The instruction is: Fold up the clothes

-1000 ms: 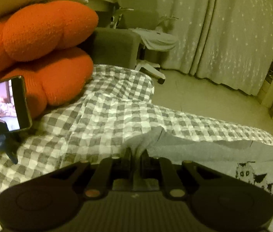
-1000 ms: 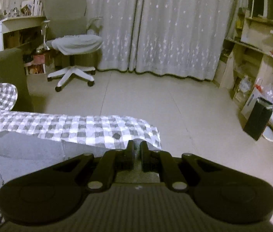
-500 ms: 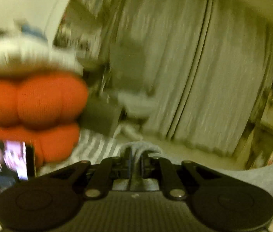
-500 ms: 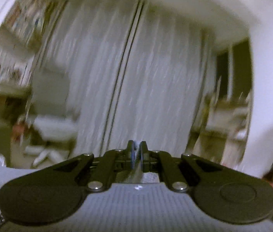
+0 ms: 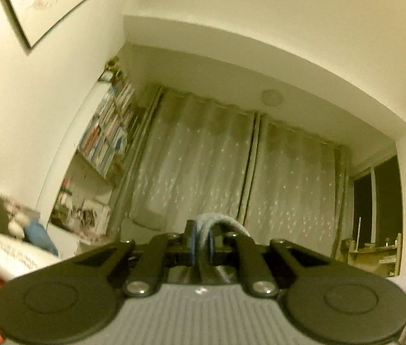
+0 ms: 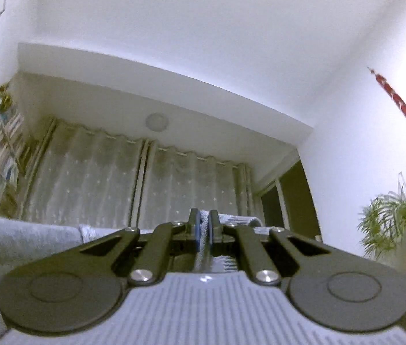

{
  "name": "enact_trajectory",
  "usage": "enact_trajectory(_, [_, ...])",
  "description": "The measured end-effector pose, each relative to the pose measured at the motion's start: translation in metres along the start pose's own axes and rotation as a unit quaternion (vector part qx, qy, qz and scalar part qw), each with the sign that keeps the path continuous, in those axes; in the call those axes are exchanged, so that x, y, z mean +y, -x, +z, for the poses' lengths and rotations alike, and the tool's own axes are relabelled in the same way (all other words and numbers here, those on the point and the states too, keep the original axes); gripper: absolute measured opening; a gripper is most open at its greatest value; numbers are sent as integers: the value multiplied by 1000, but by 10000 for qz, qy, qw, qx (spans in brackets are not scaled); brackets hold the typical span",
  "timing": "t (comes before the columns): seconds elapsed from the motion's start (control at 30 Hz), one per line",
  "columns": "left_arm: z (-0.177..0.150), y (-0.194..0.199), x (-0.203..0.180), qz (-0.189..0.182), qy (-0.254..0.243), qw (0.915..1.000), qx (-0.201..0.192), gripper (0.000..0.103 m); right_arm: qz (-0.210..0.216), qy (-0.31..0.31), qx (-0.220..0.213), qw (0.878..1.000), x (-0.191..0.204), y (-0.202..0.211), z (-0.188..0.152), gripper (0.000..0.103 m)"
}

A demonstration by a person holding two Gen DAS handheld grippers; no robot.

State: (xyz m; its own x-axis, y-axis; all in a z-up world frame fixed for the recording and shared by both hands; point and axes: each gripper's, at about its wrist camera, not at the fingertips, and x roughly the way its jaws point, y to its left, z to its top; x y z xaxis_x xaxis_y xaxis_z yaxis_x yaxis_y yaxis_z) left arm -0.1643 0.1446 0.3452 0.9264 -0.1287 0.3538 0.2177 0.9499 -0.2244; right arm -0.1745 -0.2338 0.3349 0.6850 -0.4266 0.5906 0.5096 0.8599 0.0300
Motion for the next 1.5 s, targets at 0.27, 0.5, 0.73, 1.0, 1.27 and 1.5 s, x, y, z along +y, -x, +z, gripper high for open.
enact_trajectory(0.27, [-141, -106, 29, 1052, -594, 9735, 1940, 5, 612, 335, 1683, 9833, 64, -59, -88, 6])
enact_trajectory(0.5, [-315, -157, 110, 1952, -198, 8808, 4308, 4, 1142, 1774, 4261, 8797, 126, -74, -299, 5])
enact_trajectory(0.73, [-295, -171, 108, 1708, -95, 9135, 3691, 4, 995, 1273, 3861, 9082, 118, -104, -274, 1])
enact_trajectory(1.0, [-343, -179, 125, 2143, -385, 8780, 4263, 4, 871, 2002, 4489, 8665, 116, -76, -354, 1])
enact_trajectory(1.27, [-309, -185, 114, 1957, -185, 9086, 3685, 4, 684, 1352, 4293, 8903, 98, -89, -337, 1])
enact_trajectory(1.5, [-293, -207, 107, 2049, -412, 9244, 3189, 4, 211, 1206, 3271, 9370, 99, -85, -317, 1])
